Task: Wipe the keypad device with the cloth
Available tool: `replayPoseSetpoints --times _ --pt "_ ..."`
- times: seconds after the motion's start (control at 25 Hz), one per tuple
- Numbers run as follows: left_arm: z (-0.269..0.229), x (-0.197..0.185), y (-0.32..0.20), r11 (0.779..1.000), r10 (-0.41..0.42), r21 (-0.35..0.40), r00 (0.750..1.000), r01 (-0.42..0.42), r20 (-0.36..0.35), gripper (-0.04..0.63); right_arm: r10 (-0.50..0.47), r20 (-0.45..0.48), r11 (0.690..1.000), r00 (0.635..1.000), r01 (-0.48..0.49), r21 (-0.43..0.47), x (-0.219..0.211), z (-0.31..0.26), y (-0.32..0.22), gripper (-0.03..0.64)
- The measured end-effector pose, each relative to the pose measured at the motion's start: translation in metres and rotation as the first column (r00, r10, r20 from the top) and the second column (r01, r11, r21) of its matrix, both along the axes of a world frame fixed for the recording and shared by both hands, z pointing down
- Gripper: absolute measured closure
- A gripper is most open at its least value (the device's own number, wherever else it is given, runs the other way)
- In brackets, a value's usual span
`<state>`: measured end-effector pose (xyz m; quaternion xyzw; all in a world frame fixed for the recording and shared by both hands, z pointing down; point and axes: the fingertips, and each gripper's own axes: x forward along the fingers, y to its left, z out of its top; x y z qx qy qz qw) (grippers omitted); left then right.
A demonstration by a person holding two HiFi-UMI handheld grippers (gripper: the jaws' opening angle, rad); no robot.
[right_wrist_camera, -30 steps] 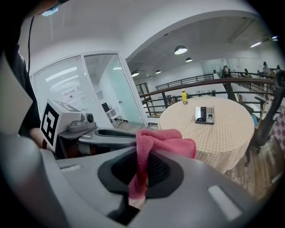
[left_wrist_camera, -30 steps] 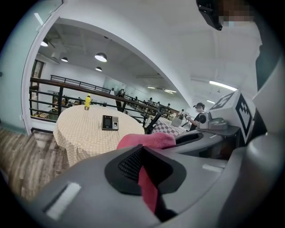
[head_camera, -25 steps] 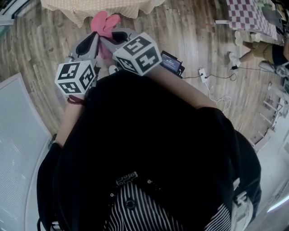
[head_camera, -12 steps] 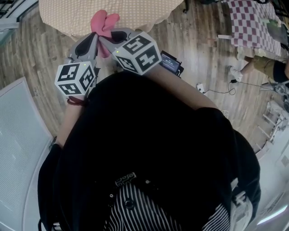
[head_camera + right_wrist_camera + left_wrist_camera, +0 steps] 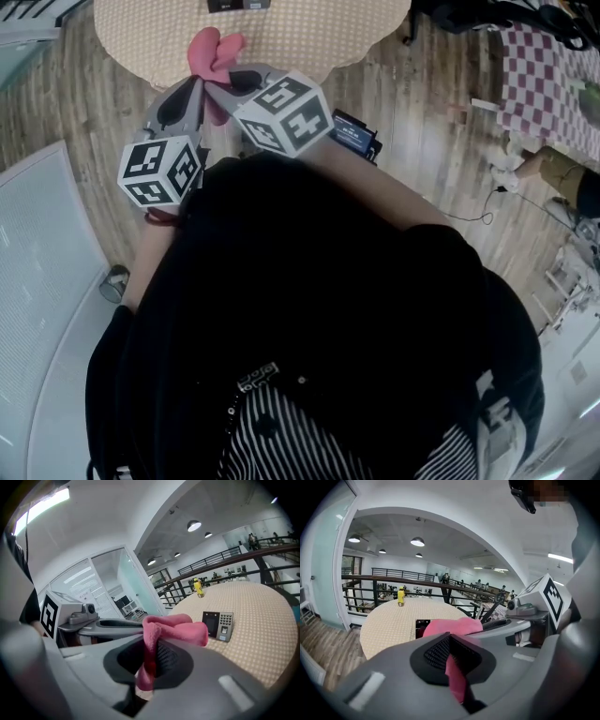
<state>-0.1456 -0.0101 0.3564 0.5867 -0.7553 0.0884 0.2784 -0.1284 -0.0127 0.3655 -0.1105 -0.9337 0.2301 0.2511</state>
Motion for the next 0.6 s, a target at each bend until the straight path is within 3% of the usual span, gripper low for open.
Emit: replayPoseSetpoints --times 0.44,0.6 --pt "-0.004 -0.007 -0.013 1.0 -0.015 -0.019 1.0 0.016 0.019 0.597 -0.026 0.023 1.0 0.999 0.026 -0.012 -0.011 -0.001 -0.015 0.586" --pt "-0.008 -0.007 -0.028 0.999 0.043 -0.017 0.999 -0.043 0.023 0.597 0.022 0.031 1.0 0.999 -0.022 -0.003 -0.008 -0.006 -0.026 0.586"
